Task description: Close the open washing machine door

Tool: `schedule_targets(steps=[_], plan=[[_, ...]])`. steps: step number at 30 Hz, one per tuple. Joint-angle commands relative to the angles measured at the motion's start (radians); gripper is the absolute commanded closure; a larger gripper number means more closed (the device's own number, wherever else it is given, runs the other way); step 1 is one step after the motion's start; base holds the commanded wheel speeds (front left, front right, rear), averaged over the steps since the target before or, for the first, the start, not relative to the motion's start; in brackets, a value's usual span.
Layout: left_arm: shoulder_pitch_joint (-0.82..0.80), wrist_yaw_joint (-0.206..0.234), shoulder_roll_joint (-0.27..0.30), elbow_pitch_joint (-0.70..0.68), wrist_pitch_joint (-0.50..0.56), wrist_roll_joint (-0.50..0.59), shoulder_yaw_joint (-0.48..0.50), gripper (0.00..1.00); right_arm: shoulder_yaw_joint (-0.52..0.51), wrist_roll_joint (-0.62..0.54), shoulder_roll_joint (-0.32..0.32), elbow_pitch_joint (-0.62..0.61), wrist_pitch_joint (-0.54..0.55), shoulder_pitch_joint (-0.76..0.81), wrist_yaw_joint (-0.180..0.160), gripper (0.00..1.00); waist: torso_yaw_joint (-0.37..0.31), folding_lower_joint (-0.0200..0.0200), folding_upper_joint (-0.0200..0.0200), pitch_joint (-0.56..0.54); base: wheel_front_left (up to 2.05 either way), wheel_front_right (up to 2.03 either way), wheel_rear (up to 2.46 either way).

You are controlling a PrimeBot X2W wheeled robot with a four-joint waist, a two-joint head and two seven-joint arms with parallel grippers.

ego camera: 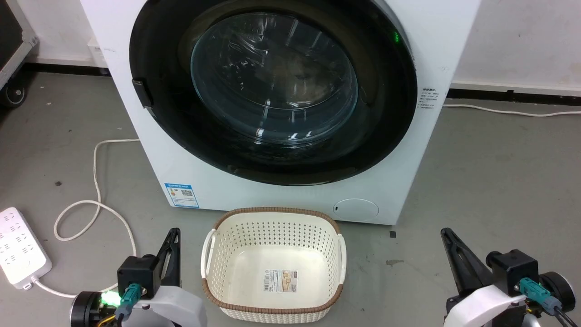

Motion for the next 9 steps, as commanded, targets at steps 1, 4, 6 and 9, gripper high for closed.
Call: schedule_targets(steps=[1,4,6,9], plan=[[-0.009,0.003,0.000,-0.005,0.000,0.003,0.000,1.00,0.000,-0.008,0.005,-0.005,0.000,-0.013,-0.001,1.00,0.000,0.0000,-0.0001,0.000,0.00,0.00,0.00],[-0.009,0.003,0.000,-0.005,0.000,0.003,0.000,1.00,0.000,-0.008,0.005,-0.005,0.000,-0.013,-0.001,1.00,0.000,0.0000,-0.0001,0.000,0.00,0.00,0.00],[-0.009,0.003,0.000,-0.005,0.000,0.003,0.000,1.00,0.000,-0.008,0.005,-0.005,0.000,-0.013,-0.001,1.00,0.000,0.0000,-0.0001,0.000,0.00,0.00,0.00],[-0.009,0.003,0.000,-0.005,0.000,0.003,0.000,1.00,0.000,-0.008,0.005,-0.005,0.000,-0.013,-0.001,1.00,0.000,0.0000,-0.0001,0.000,0.00,0.00,0.00]])
